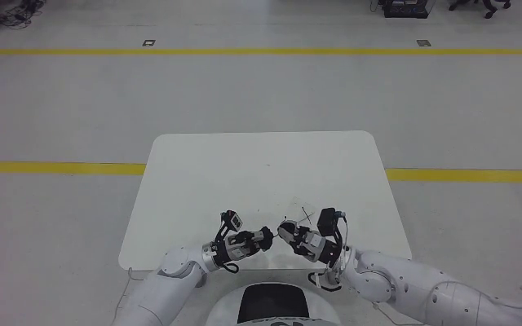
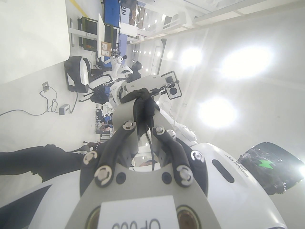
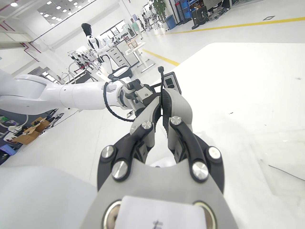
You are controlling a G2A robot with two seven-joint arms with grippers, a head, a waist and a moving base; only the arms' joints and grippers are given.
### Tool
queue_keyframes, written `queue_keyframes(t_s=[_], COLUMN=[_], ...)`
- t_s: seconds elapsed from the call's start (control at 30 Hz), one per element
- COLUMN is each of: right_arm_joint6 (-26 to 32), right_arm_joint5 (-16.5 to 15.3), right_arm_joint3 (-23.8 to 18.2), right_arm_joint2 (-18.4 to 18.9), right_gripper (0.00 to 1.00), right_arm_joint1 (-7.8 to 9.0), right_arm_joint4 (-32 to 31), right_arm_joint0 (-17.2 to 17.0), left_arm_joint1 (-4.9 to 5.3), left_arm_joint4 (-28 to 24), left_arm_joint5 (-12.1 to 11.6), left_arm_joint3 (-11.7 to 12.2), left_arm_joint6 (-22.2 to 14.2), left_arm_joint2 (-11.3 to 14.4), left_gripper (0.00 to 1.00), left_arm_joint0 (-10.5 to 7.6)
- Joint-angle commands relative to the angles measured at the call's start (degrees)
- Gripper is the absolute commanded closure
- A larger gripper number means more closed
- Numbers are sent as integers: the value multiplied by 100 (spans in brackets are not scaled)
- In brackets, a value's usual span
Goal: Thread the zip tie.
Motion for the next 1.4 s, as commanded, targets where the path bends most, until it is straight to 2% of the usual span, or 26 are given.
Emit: queue_keyframes(t_s=[0.0, 0.33, 0.87, 1.37], right_arm_joint6=[20, -258, -27, -117], right_arm_joint5=[0, 0, 0, 0], right_arm_joint3=[-2, -93, 56, 88], right_arm_joint2=[0, 0, 0, 0], right_gripper=[100, 100, 100, 100], right_arm_joint1=[-2, -6, -125, -181], right_arm_joint4=[9, -51, 106, 87], right_arm_joint0=[2, 12, -37, -42], left_arm_joint1=[0, 0, 0, 0], left_arm_joint4=[0, 0, 0, 0], left_arm_joint5=[0, 0, 0, 0], left_arm_joint3=[0, 0, 0, 0], left_arm_joint6=[0, 0, 0, 0], left_arm_joint2=[0, 0, 0, 0], left_gripper=[100, 100, 100, 100], left_arm_joint0=[0, 0, 0, 0])
